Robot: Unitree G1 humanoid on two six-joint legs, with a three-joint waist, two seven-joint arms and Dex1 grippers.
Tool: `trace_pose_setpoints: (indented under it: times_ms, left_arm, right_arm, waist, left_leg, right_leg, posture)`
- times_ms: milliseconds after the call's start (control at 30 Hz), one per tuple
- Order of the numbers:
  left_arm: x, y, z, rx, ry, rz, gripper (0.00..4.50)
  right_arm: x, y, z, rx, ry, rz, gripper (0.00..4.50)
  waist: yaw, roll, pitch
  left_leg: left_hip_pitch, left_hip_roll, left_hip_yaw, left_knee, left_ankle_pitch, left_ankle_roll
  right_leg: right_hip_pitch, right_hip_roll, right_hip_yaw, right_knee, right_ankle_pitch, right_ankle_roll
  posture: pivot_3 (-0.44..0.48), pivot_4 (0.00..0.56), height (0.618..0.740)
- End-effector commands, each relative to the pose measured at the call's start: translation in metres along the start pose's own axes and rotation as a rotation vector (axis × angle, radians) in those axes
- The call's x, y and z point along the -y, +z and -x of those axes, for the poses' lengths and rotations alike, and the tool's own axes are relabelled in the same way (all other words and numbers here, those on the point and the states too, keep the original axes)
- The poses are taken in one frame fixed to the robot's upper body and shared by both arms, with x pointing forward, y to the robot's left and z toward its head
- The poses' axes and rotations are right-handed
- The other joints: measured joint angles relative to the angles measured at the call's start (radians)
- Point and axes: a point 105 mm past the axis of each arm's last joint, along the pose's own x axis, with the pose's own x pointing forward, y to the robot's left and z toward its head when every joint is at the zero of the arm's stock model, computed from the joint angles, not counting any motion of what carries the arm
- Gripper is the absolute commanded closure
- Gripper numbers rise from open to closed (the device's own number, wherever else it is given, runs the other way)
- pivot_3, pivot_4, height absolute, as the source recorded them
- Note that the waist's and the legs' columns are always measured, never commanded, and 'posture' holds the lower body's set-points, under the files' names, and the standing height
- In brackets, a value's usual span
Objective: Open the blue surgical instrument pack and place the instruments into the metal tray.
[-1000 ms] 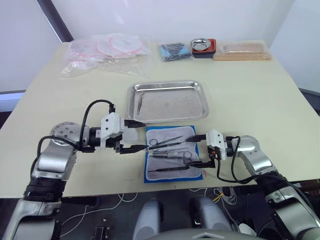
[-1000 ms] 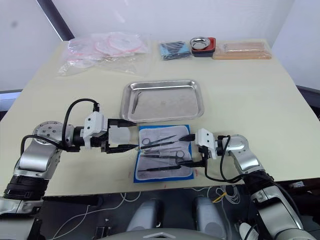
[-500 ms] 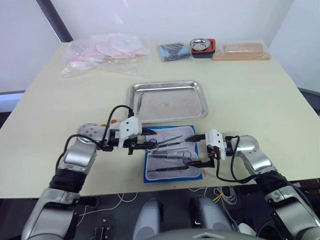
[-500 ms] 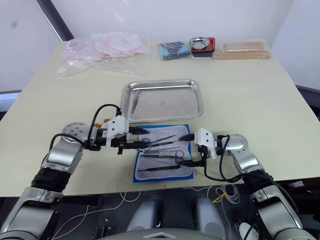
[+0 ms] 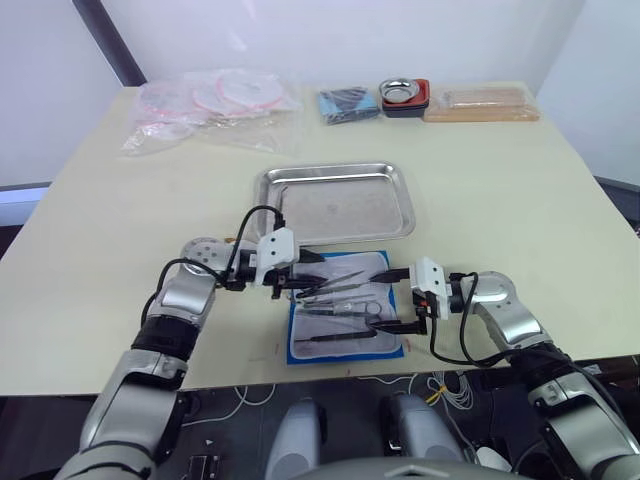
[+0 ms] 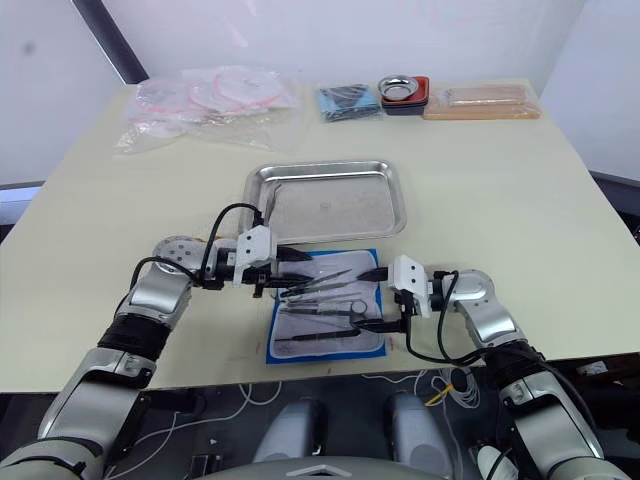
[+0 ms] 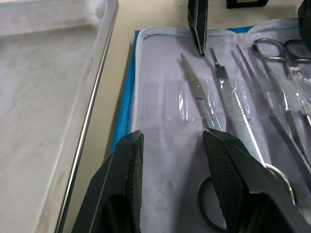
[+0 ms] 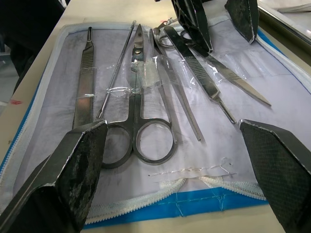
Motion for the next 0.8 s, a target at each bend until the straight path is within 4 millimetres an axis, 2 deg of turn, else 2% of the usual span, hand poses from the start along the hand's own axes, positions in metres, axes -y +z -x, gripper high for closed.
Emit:
trace_pose_setpoints:
  times_ms: [33, 533, 800]
  left_arm:
    - [-0.0014, 0.0020, 0.0001, 0.014, 0.003, 0.006, 2.42]
    - [-0.0022, 0.0065, 0.0007, 0.069, 0.022, 0.093, 2.42]
    - [0.0068, 0.0087, 0.0004, 0.068, -0.041, 0.079, 2.42]
  right_arm:
    - [-0.0194, -0.0427, -0.0023, -0.142, 0.020, -0.129, 0.00]
    - [-0.0178, -0.0445, -0.0029, -0.154, 0.023, -0.119, 0.00]
    - [-0.0166, -0.0447, -0.0021, -0.159, 0.020, -0.114, 0.00]
  waist:
    - [0.000, 0.000, 0.000]
    - [-0.002, 0.000, -0.001]
    - [-0.003, 0.000, -0.001]
  left_leg:
    - [0.000, 0.000, 0.000, 0.000, 0.000, 0.000]
    - [0.000, 0.000, -0.001, 0.000, 0.000, 0.000]
    - [0.000, 0.000, -0.001, 0.000, 0.000, 0.000]
  right_leg:
    - [0.000, 0.000, 0.000, 0.000, 0.000, 0.000]
    - [0.000, 0.001, 0.000, 0.001, 0.001, 0.001]
    - [0.000, 0.001, 0.000, 0.001, 0.001, 0.001]
  posture:
    - [0.000, 0.150, 0.740]
    - [0.000, 0.150, 0.740]
    - [0.000, 0.150, 0.740]
